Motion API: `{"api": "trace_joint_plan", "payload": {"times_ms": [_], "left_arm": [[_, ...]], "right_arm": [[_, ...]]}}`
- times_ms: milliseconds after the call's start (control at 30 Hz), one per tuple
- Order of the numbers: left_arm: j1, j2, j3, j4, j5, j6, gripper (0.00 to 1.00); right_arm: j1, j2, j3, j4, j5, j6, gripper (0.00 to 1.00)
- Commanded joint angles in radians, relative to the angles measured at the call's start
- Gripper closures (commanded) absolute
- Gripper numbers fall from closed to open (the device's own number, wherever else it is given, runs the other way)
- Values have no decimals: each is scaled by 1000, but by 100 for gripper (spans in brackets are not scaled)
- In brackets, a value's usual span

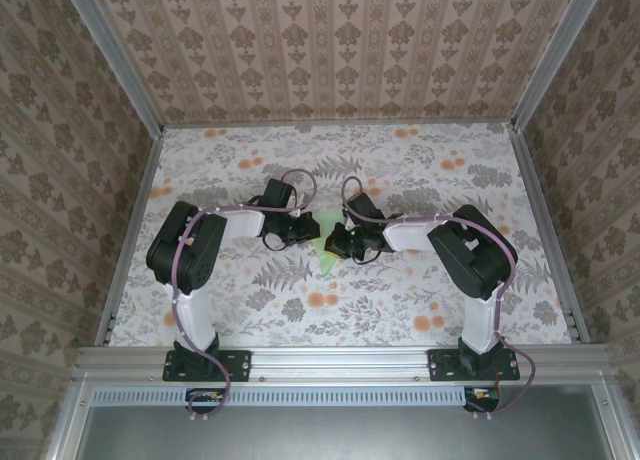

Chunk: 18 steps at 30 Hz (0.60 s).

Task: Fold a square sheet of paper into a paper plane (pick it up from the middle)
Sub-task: Third fold the triangle at the center of the table.

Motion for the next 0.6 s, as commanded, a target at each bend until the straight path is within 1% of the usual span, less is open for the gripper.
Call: {"api": "trace_joint_plan", "payload": {"times_ms": [0, 100, 200, 233, 300, 467, 567], "left_arm": [[1, -29, 2, -61, -10, 13, 89], [14, -72, -2, -71, -30, 1, 83], [37, -120, -18, -84, -61, -17, 78], [40, -134, -27, -86, -72, -26, 77], [80, -158, -49, -81, -88, -45, 75], [108, -189, -87, -66, -93, -59, 70], [108, -194, -97, -50, -72, -58, 69]], "right_arm": [[5, 43, 14, -53, 15, -16, 91], [5, 46, 18, -65, 19, -18, 86], [5, 48, 16, -76, 25, -16, 77], [5, 50, 18, -77, 25, -15, 74], [5, 51, 18, -79, 25, -13, 69], [5, 51, 14, -86, 27, -13, 58], [5, 46, 10, -91, 30, -16, 57]]}}
